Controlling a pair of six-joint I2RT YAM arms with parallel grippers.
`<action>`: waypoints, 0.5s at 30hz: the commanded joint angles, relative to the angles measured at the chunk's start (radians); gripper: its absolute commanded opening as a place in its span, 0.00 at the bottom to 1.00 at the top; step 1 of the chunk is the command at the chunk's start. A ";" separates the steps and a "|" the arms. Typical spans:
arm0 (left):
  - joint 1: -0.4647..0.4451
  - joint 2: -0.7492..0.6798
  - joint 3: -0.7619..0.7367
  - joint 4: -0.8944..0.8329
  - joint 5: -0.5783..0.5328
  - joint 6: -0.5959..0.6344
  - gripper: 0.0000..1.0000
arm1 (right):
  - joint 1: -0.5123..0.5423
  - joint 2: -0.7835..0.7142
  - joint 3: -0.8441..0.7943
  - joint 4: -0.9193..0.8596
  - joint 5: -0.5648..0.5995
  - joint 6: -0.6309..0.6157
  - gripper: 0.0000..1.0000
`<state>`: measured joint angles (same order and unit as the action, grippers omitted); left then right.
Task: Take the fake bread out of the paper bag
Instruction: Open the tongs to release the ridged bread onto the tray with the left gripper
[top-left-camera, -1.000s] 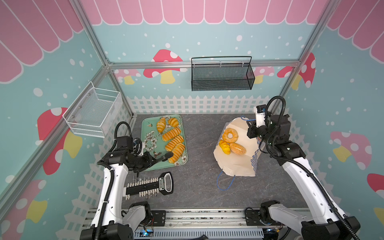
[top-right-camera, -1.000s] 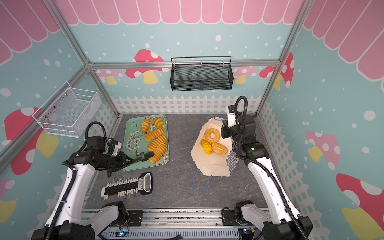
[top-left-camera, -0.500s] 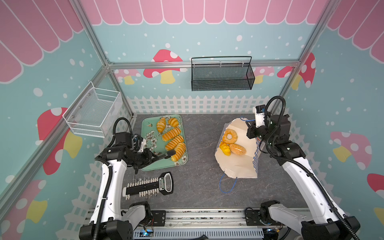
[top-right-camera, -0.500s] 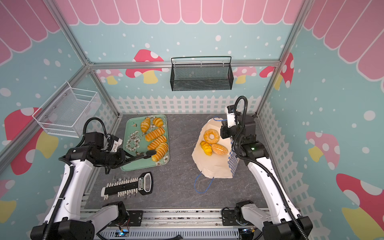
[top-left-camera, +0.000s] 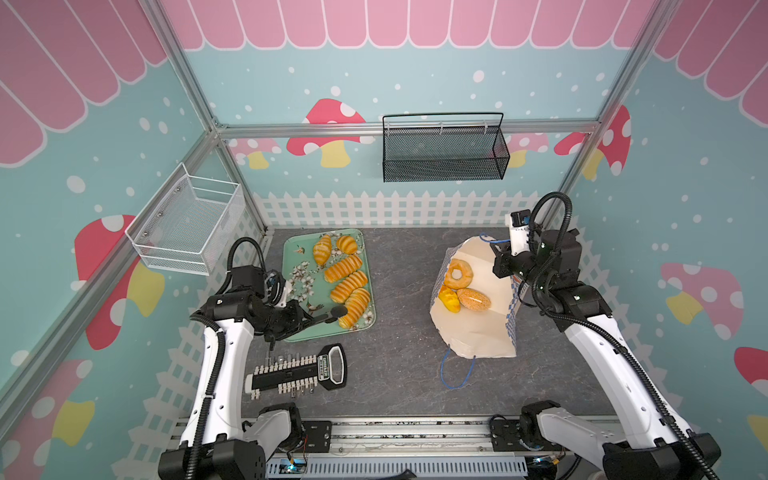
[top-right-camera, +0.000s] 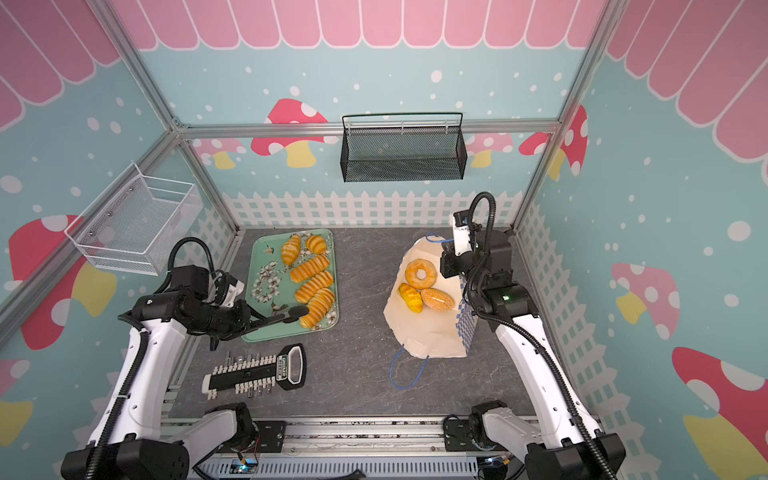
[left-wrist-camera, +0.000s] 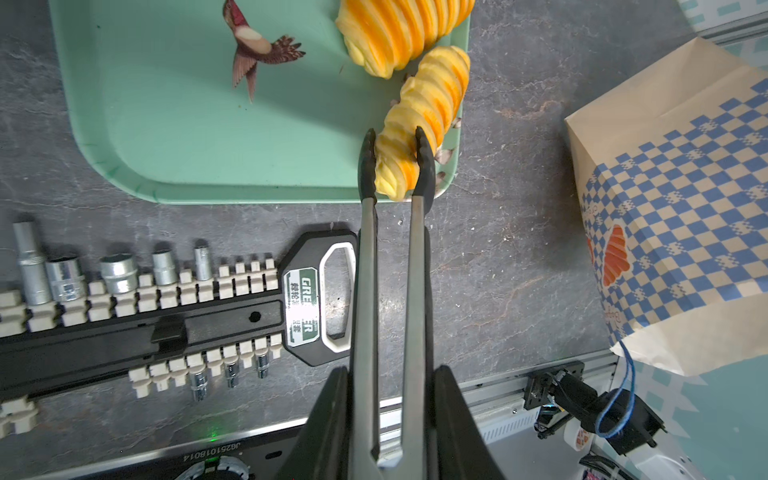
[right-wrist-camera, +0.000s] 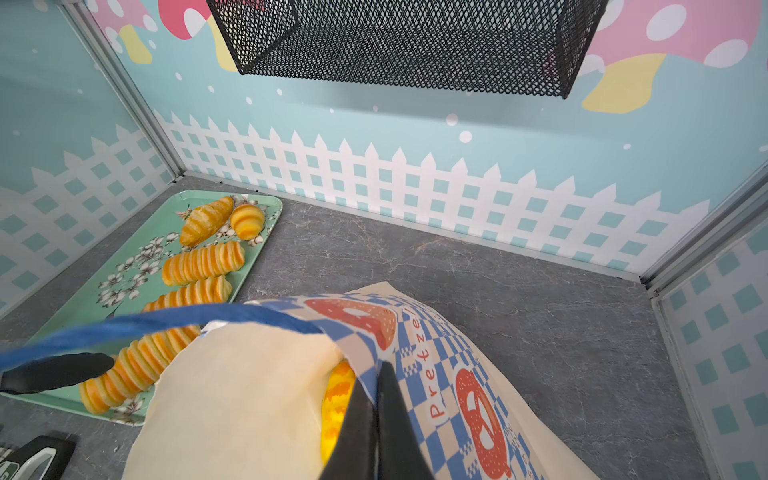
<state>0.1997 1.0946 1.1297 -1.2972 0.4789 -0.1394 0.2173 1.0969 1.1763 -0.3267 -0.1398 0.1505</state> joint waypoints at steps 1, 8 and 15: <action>-0.001 0.021 -0.002 0.043 -0.041 0.034 0.00 | 0.005 -0.017 -0.019 0.080 -0.030 0.023 0.00; -0.002 0.113 0.046 0.074 -0.052 0.040 0.18 | 0.005 -0.028 -0.024 0.082 -0.037 0.037 0.00; -0.001 0.090 0.097 0.103 -0.164 0.034 0.30 | 0.005 -0.039 -0.018 0.066 -0.018 0.034 0.00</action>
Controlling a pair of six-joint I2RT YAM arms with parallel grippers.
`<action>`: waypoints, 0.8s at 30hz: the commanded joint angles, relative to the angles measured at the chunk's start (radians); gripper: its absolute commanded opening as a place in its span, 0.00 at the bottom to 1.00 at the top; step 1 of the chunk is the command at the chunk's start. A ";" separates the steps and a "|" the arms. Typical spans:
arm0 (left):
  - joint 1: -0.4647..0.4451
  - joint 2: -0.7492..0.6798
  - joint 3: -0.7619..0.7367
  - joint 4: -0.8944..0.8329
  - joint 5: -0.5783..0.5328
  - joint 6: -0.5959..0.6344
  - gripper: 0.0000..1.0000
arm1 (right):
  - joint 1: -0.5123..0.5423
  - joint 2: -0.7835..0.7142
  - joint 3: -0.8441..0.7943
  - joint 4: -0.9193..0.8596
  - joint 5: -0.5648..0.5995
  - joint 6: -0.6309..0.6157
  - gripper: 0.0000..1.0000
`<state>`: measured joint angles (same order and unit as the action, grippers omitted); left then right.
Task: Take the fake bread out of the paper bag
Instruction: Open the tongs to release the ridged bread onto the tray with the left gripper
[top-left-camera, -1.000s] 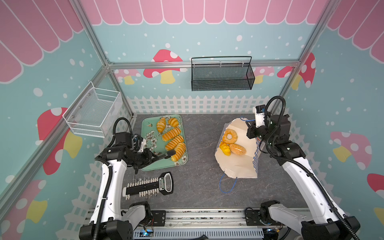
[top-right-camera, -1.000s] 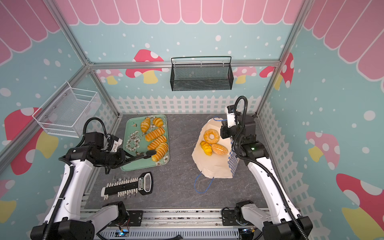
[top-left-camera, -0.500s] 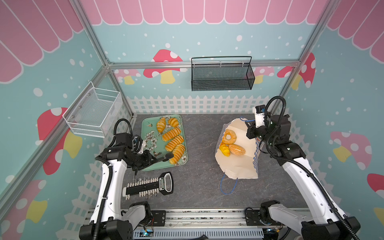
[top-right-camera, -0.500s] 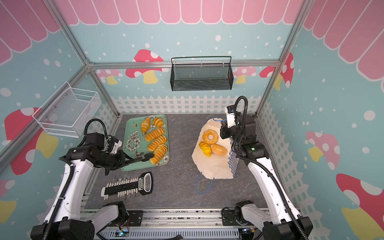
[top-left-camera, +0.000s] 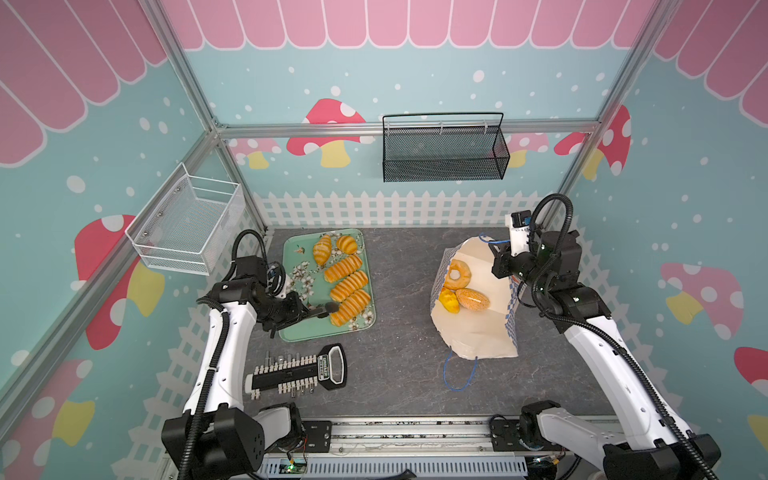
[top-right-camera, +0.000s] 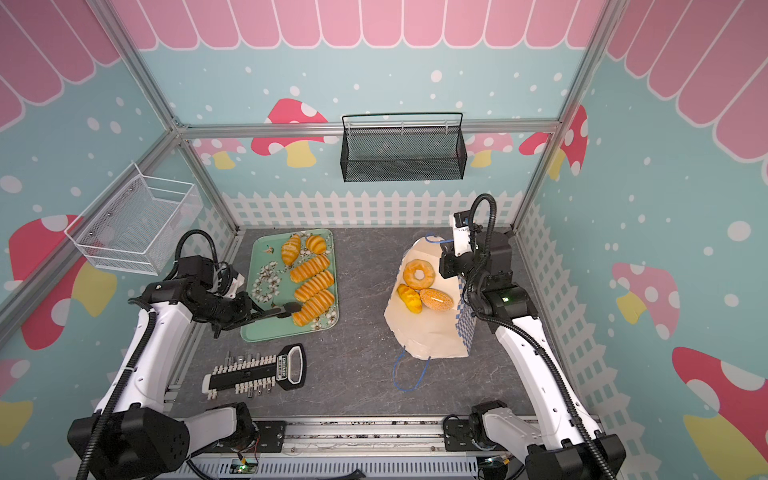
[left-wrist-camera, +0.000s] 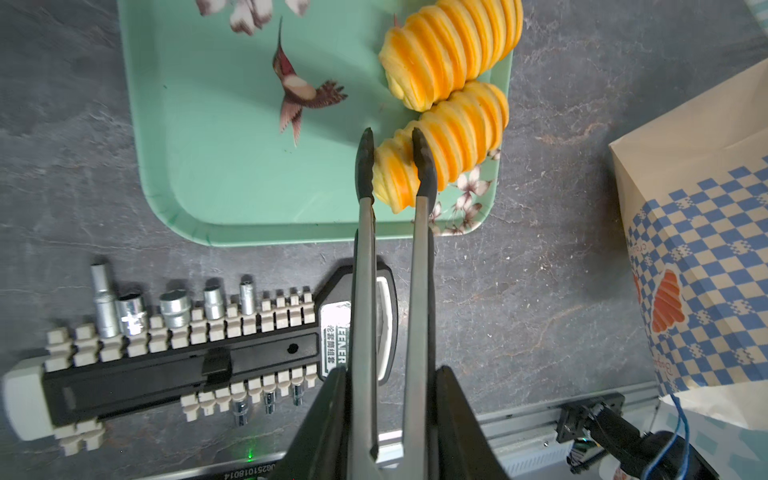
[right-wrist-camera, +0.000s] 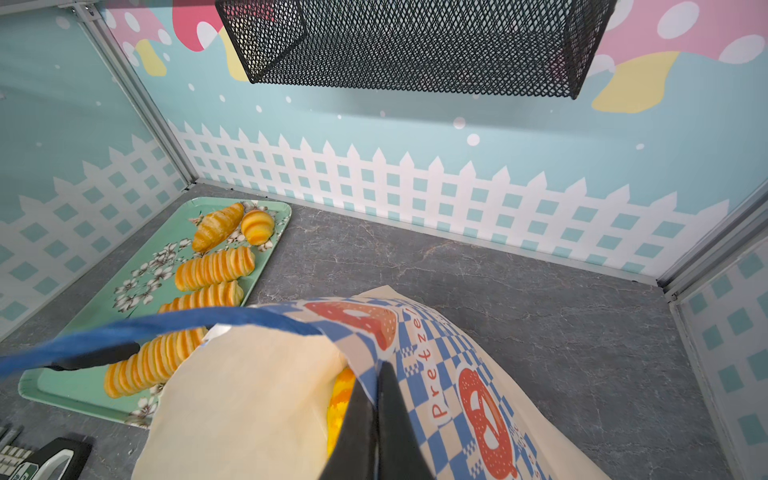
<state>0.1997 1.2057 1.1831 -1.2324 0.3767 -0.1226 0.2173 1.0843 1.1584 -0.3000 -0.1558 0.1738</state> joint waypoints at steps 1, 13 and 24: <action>-0.001 -0.024 0.047 0.039 -0.067 0.018 0.32 | 0.006 -0.025 0.004 0.039 -0.003 0.012 0.00; -0.002 -0.068 0.075 0.037 -0.063 0.022 0.35 | 0.005 -0.004 0.030 0.019 0.004 0.006 0.00; -0.344 -0.175 0.159 0.218 -0.106 -0.063 0.24 | 0.005 0.019 0.045 0.019 0.023 0.004 0.00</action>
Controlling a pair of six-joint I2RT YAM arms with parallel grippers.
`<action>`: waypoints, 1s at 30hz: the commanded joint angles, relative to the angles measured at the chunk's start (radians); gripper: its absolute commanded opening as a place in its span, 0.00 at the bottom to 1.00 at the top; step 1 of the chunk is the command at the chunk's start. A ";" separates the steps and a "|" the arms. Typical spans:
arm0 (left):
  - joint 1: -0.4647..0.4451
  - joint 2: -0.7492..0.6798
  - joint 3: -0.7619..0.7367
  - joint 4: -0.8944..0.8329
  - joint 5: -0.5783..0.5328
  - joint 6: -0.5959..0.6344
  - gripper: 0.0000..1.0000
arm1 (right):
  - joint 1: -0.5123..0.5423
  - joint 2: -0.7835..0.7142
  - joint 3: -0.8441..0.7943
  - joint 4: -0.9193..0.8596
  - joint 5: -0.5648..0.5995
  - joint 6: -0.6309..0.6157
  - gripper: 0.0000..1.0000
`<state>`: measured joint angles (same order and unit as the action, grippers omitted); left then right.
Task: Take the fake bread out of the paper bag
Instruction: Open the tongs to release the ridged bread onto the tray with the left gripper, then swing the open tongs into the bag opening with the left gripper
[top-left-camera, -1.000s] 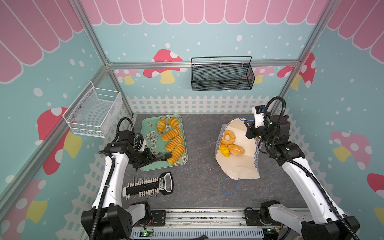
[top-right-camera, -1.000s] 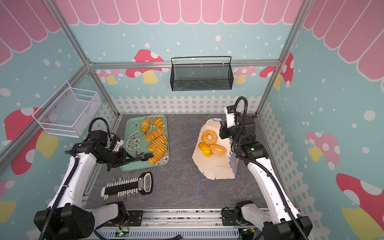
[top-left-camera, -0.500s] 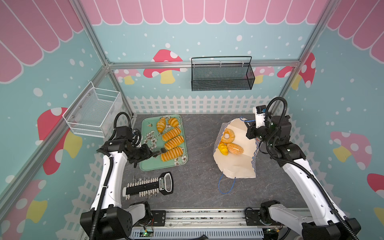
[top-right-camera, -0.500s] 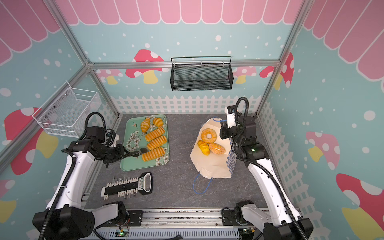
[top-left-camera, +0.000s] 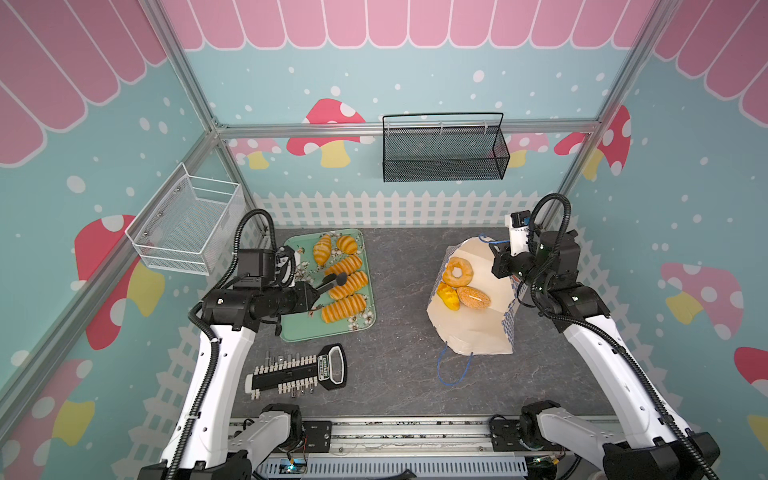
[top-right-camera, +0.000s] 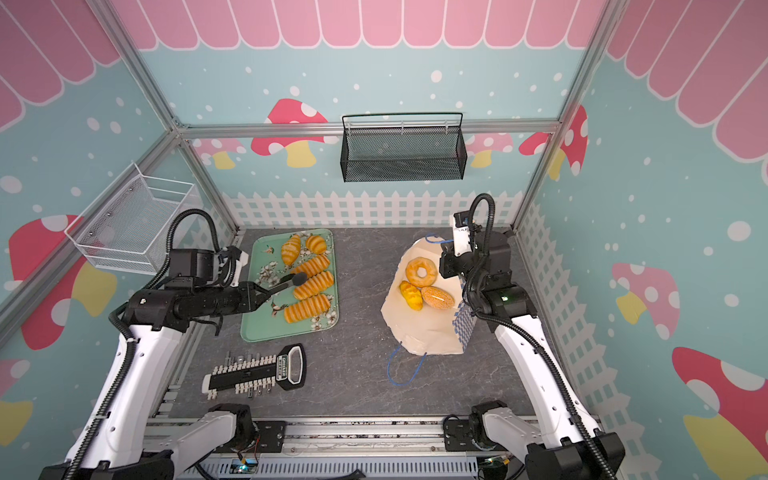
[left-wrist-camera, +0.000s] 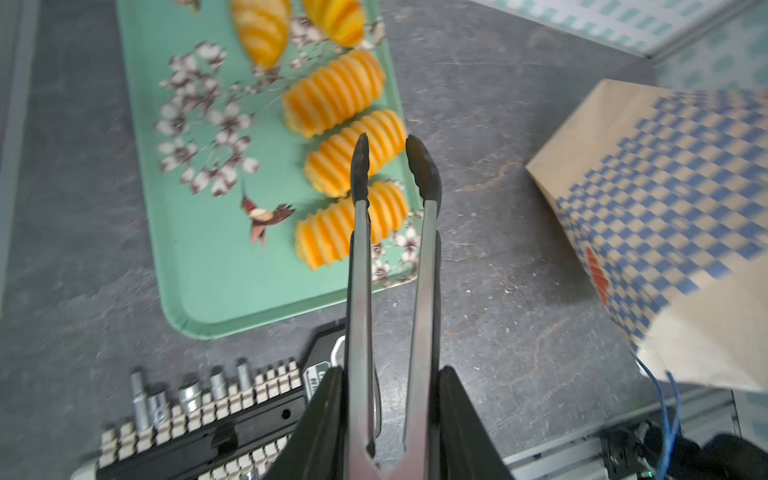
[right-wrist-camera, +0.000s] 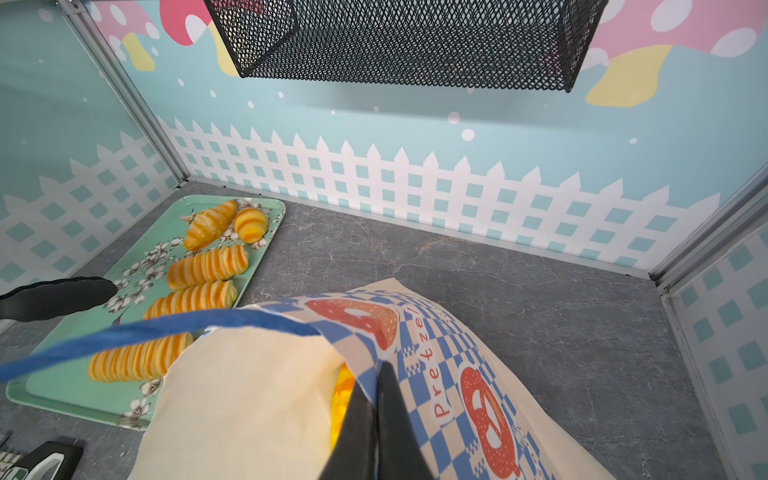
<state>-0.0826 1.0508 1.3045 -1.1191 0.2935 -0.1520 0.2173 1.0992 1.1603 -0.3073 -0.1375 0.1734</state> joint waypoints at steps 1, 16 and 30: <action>-0.082 -0.022 0.050 0.115 -0.028 -0.036 0.21 | 0.005 0.004 0.046 0.025 0.003 0.005 0.00; -0.647 -0.055 0.166 0.325 0.002 0.054 0.08 | 0.005 0.011 0.049 0.022 0.030 0.006 0.00; -1.116 0.346 0.290 0.271 -0.603 0.093 0.07 | 0.005 -0.027 0.018 0.034 0.082 0.029 0.00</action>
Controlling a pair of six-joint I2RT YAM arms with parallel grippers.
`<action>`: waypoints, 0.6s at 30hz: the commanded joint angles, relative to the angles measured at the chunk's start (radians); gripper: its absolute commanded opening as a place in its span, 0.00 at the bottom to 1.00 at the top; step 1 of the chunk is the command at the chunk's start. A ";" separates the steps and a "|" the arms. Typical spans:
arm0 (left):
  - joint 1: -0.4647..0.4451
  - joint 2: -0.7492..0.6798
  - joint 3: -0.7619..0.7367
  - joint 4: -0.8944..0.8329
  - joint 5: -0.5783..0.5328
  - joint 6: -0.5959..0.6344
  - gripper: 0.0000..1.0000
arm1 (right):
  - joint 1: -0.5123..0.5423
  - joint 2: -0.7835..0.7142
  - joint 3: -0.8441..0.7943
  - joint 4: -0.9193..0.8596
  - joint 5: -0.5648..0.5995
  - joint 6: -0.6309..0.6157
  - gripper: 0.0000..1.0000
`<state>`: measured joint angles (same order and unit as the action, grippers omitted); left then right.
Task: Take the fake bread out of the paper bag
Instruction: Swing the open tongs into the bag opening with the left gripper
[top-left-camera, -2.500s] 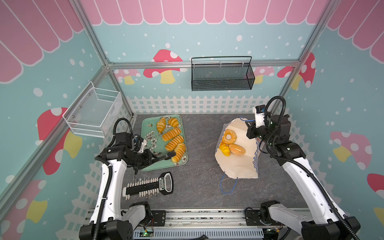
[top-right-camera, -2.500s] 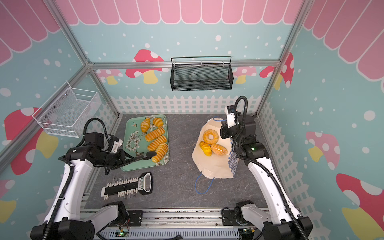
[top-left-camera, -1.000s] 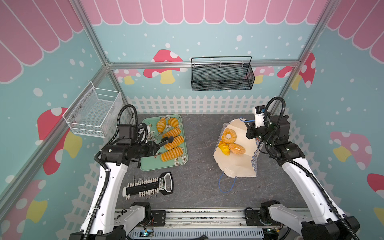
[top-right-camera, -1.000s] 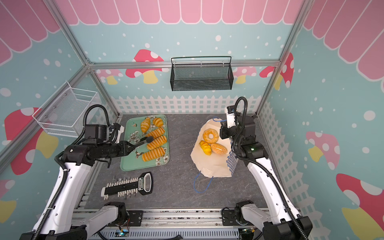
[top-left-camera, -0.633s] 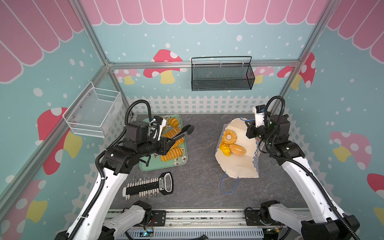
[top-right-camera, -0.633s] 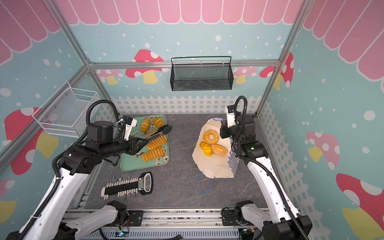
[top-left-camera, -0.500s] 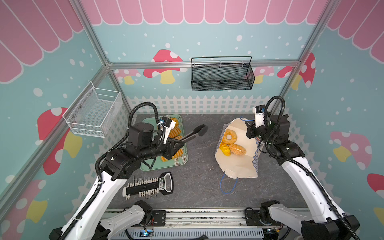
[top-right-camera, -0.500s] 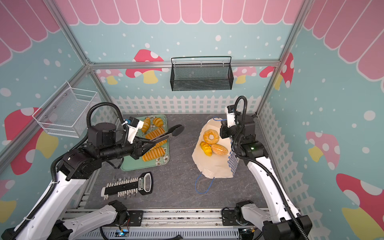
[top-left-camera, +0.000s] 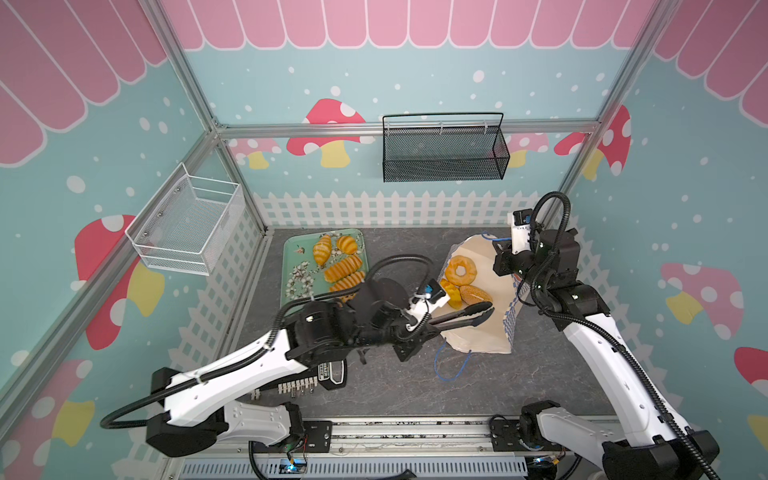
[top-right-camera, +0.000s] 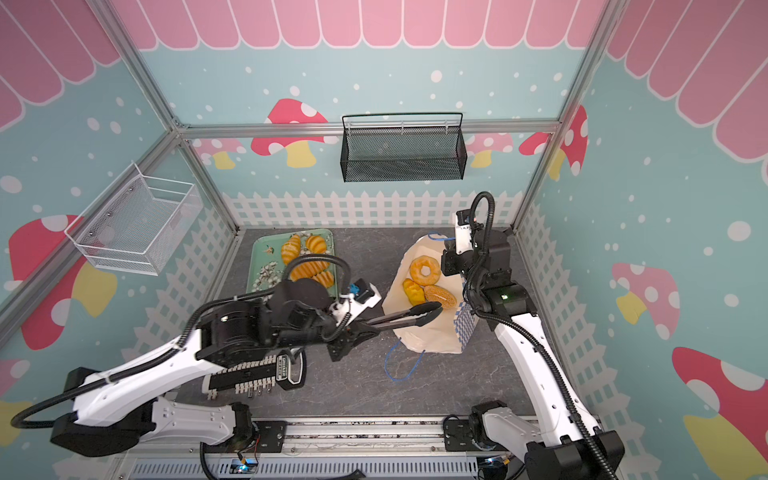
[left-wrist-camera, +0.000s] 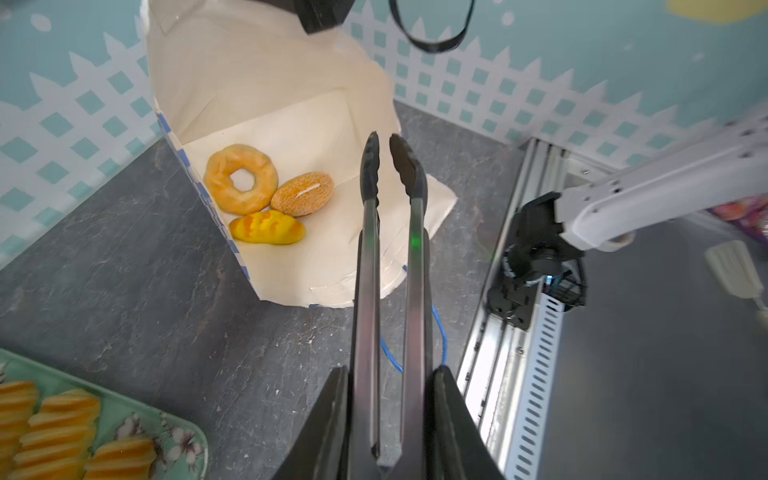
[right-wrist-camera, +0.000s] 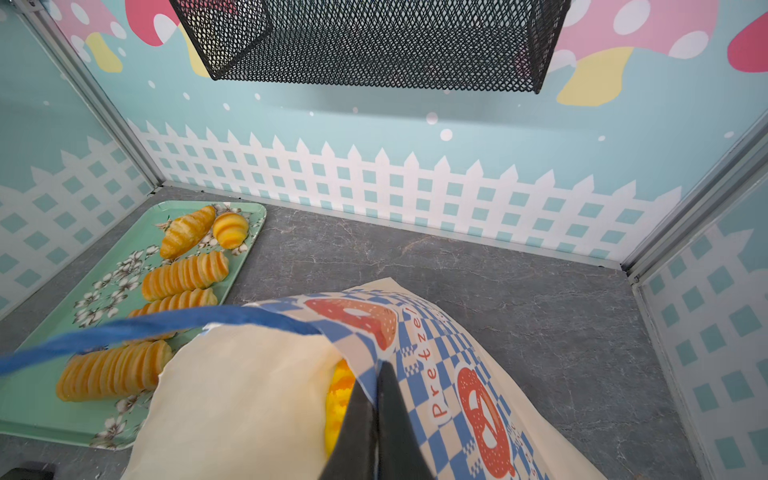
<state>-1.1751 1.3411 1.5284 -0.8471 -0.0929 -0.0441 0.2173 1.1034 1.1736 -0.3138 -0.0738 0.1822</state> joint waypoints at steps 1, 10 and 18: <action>-0.027 0.099 0.091 -0.006 -0.279 -0.037 0.07 | 0.005 -0.035 0.000 0.041 0.021 0.026 0.00; -0.032 0.397 0.229 -0.013 -0.426 -0.197 0.15 | 0.005 -0.060 -0.049 0.064 0.014 0.059 0.00; -0.051 0.503 0.280 -0.055 -0.454 -0.219 0.22 | 0.005 -0.073 -0.059 0.064 0.025 0.054 0.00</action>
<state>-1.2102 1.8362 1.7424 -0.8871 -0.4969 -0.2173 0.2173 1.0534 1.1191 -0.2935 -0.0593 0.2218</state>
